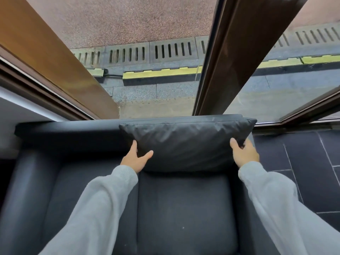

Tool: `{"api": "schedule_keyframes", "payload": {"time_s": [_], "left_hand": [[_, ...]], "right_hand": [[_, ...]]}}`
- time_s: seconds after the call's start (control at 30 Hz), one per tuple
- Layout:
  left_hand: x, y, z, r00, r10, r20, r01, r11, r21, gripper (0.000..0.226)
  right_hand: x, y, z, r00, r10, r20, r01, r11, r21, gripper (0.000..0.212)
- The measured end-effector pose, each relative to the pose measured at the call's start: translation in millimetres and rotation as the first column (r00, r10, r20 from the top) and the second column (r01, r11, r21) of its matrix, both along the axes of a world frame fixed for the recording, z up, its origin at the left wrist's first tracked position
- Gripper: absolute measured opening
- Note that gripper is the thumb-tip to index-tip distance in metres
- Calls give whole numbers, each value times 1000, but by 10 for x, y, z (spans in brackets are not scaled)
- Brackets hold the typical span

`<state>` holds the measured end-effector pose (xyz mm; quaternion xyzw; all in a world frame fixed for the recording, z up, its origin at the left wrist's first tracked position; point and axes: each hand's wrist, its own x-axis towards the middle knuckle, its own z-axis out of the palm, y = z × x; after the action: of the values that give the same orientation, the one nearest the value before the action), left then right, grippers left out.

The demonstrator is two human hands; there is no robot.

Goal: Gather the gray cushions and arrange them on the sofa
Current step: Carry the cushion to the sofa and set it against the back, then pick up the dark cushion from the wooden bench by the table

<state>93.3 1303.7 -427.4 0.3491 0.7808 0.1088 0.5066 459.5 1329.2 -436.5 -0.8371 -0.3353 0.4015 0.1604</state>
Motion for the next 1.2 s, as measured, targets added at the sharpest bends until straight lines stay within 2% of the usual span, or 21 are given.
{"api": "schedule_keyframes", "payload": {"time_s": [0.1,0.17,0.2,0.23,0.33,0.5,0.7,0.83,1.0,1.1,1.2], "left_hand": [[142,-117,294,949,-263,-171,274,961,39,97],[268,-144,489,815,-466,-344,503,864,21,97],[308,-270,698,719,-536,-442,601,799,9,98],[337,-410,918,629,-576,-521,682,731,14,98],[436,-667,1314,474,-601,-644,795,607,19,100],[561,-1345,1882,367,-591,-718,884,463,71,109],[1000,-2296,2392,255,-648,-718,957,275,92,119],[1507,-3012,2666,166,-723,-671,986,134,100,119],[2320,-3946,2998,19,-732,-681,994,-57,89,118],[2853,-4508,3127,-44,-727,-685,985,-145,90,116],[3457,-5205,3196,-154,-711,-686,958,-278,73,113]], "right_hand": [[-340,-309,256,978,210,16,-209,977,-54,87],[-525,-456,403,909,394,138,-387,919,-73,90],[-621,-661,592,858,460,230,-453,887,-85,90],[-700,-862,808,808,502,308,-501,861,-91,89],[-817,-1251,1231,727,528,440,-546,832,-95,90],[-786,-2316,2086,738,393,548,-428,901,-70,113],[-533,-3720,2691,765,267,586,-258,961,-100,109],[-223,-4712,2882,824,136,550,-81,989,-123,108],[288,-5902,3064,854,-52,518,133,984,-121,115],[597,-6617,3140,837,-160,523,245,965,-97,116],[939,-7490,3189,811,-256,526,350,933,-86,113]]}}
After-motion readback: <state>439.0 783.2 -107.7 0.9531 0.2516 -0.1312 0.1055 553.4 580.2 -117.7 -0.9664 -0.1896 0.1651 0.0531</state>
